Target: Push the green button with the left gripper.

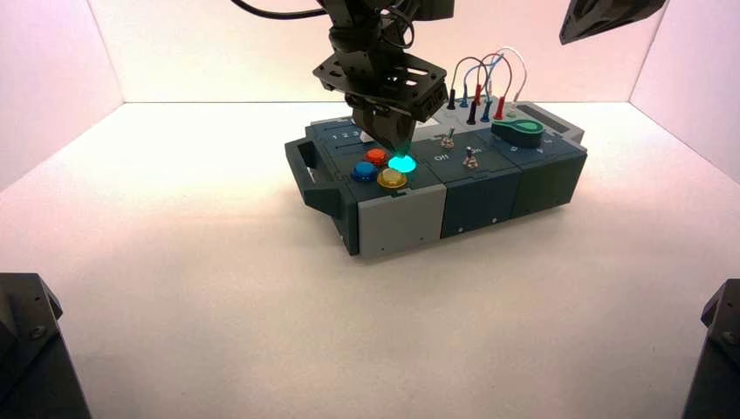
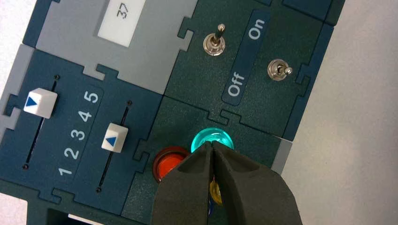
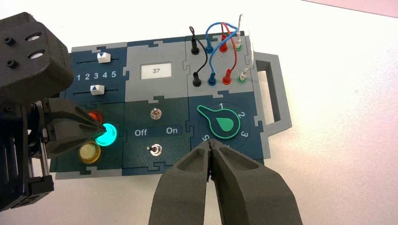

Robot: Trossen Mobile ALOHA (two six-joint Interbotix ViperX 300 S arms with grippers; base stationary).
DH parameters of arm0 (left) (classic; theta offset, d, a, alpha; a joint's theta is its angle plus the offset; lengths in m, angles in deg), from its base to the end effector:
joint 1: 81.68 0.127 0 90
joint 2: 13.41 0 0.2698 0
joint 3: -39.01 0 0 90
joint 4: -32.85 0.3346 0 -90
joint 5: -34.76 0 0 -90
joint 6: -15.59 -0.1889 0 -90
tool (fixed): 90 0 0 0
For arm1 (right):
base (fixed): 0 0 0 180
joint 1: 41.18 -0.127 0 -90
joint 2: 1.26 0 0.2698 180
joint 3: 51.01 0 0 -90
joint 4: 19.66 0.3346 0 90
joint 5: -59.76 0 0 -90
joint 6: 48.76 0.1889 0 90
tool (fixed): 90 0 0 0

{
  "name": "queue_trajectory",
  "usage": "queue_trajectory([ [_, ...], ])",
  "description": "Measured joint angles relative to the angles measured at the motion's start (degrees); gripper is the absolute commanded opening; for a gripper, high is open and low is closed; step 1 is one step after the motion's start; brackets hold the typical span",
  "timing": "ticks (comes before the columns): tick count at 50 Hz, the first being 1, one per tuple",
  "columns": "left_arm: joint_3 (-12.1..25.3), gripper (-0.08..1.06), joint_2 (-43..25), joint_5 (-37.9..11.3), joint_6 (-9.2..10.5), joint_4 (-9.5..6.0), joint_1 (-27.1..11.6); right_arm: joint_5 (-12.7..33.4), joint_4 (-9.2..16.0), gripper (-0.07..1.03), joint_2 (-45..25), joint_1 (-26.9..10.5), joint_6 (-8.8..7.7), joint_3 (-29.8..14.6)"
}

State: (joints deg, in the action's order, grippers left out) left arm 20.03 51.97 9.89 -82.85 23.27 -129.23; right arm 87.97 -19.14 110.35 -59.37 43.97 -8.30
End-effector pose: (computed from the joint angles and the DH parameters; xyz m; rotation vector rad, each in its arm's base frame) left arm 0.2770 -0.3224 -0.0334 0.4510 1.1407 -0.7857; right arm 0.3189 0.1056 0.1142 -0.0830 0.8612 0.2776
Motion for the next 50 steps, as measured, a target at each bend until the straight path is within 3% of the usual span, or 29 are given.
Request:
queue_trajectory([
  [29, 0.53, -0.03, -0.26, -0.44, -0.09, 0.0, 0.18, 0.0, 0.0, -0.02, -0.09, 0.0, 0.0, 0.0],
  [50, -0.62, -0.03, 9.49, -0.09, 1.05, -0.09, 0.62, 0.26, 0.26, -0.02, -0.18, 0.0, 0.09, 0.0],
])
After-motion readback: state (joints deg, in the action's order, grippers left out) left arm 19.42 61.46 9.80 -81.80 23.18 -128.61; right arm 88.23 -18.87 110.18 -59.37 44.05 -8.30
